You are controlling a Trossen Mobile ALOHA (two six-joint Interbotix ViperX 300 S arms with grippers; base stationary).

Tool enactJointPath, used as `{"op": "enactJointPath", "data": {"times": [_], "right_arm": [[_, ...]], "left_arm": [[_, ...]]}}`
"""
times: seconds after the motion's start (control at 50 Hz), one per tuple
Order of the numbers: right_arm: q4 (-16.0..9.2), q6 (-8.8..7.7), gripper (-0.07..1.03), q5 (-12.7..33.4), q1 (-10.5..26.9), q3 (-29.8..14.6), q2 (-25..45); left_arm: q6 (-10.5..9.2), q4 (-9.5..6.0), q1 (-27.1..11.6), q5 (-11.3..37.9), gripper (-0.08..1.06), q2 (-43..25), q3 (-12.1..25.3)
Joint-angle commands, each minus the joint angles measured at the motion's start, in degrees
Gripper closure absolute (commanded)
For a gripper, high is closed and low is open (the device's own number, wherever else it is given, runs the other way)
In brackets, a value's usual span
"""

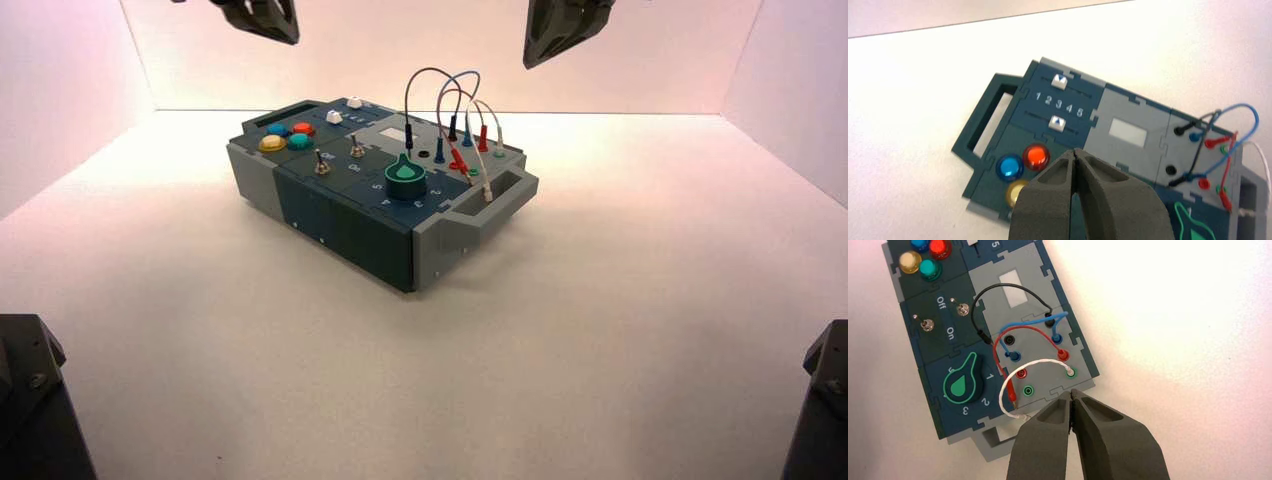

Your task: Push the green button with the left gripper.

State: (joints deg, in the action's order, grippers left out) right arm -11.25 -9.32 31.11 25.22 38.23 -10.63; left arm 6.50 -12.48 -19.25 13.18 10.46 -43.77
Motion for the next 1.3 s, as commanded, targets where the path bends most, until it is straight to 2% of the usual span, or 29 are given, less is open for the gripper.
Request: {"op": "enactJointPath", "data": {"times": [0.02, 0.22, 0.42, 0.66, 0.8, 0.98, 1.3], "right_arm": [[0.0, -0.09, 0.98, -0.44, -0.35, -0.26, -2.02], [0.09, -0.18, 0.98, -0.44, -0.35, 0.53, -3.25], [0.09, -0.26, 0.98, -0.53, -0.35, 0.79, -3.69], [0.09, -0.18, 0.98, -1.58, -0.35, 0.97, -3.96], [0.09, 0.0, 0.98, -2.29, -0.35, 1.32, -4.39], [0.09, 0.62, 0.98, -2.37, -0.26, 1.93, -5.27], [0.0, 0.79, 0.98, -2.37, -0.26, 2.9, -6.5]], "left_arm": [[0.18, 0.18, 0.09, -0.26, 1.01, 3.87, -0.79], [0.26, 0.35, 1.41, -0.18, 1.01, 7.03, -3.08], [1.67, 0.79, 1.85, 1.76, 1.01, 7.47, -3.25], [1.93, 0.79, 1.85, 1.67, 1.01, 8.26, -3.43], [2.81, 0.88, 2.46, 1.41, 1.01, 8.53, -3.52], [2.81, 0.88, 2.46, 0.62, 1.01, 7.91, -3.87], [2.81, 0.88, 2.46, -0.53, 1.01, 7.47, -4.66]]}}
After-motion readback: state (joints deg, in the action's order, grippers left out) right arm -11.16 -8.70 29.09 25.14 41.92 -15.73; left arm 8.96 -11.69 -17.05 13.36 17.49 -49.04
